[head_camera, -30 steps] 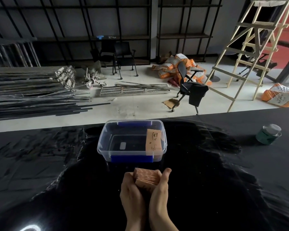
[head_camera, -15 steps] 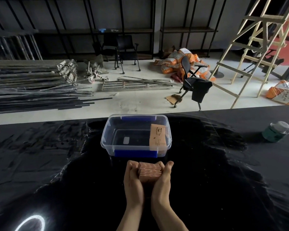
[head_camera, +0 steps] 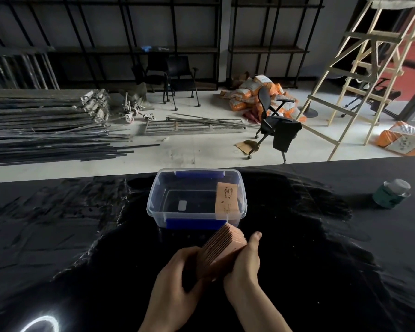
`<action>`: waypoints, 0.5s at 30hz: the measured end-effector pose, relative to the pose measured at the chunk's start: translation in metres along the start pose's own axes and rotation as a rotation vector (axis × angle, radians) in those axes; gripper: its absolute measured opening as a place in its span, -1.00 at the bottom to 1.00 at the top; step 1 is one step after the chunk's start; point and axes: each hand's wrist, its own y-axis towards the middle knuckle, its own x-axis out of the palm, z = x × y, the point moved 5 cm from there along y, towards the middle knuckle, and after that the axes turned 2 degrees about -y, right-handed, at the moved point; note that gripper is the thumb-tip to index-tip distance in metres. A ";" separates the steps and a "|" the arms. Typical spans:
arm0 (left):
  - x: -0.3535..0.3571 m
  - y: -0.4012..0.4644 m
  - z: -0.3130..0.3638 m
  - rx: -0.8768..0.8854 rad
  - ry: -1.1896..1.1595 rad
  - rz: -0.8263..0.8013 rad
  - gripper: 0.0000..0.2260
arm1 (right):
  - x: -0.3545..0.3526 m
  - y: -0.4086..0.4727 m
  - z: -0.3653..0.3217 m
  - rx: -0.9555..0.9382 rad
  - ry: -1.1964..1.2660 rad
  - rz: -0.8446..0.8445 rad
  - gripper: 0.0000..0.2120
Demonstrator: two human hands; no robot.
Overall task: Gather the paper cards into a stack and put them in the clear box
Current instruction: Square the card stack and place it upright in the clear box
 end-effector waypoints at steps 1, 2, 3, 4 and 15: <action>-0.005 0.005 0.001 0.030 0.067 -0.026 -0.56 | -0.006 0.004 -0.006 -0.116 -0.074 -0.071 -0.35; -0.007 0.008 0.001 0.059 0.136 -0.087 -0.55 | -0.011 0.005 -0.014 -0.254 -0.179 -0.118 -0.36; -0.010 0.012 0.001 0.081 0.223 -0.142 -0.55 | -0.014 0.006 -0.022 -0.399 -0.274 -0.174 -0.39; -0.013 0.016 0.000 0.089 0.298 -0.183 -0.55 | -0.015 0.005 -0.027 -0.520 -0.370 -0.214 -0.48; 0.020 0.007 -0.029 -0.315 -0.414 0.147 -0.70 | -0.007 0.013 0.012 -0.605 -0.648 -0.237 -0.86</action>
